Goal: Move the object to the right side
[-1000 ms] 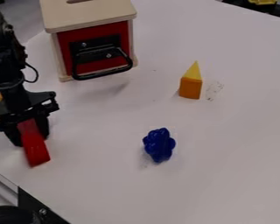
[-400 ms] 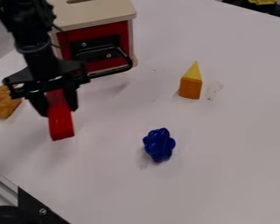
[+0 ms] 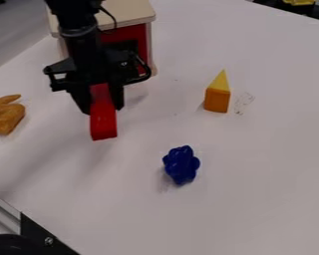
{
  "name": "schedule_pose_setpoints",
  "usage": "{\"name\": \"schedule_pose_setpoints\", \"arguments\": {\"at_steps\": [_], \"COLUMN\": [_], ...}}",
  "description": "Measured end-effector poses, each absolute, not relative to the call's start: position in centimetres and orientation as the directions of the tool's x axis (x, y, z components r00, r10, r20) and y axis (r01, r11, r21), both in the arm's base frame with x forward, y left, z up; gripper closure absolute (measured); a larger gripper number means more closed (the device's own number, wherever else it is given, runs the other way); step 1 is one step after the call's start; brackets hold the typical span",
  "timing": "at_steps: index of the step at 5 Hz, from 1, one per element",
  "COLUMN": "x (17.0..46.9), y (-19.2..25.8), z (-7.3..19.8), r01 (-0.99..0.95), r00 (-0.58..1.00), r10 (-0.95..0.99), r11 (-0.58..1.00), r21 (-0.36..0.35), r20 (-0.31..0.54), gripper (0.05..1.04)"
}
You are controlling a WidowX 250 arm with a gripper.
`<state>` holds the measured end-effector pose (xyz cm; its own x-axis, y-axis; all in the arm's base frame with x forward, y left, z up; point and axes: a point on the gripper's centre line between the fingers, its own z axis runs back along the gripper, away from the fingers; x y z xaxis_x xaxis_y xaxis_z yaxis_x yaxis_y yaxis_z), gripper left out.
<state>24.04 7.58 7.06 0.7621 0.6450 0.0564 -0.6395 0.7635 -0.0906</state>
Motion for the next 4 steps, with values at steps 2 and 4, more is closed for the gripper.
{"name": "schedule_pose_setpoints", "arguments": {"at_steps": [2, 4], "x": [27.5, 29.2], "y": [5.1, 3.9], "z": [6.2, 3.5], "r01": [-0.574, -0.544], "r00": [0.814, 0.838], "r10": [0.575, 0.544], "r11": [0.818, 0.839], "r21": [-0.036, -0.006], "r20": [0.079, 0.049], "gripper": [0.522, 0.522]}}
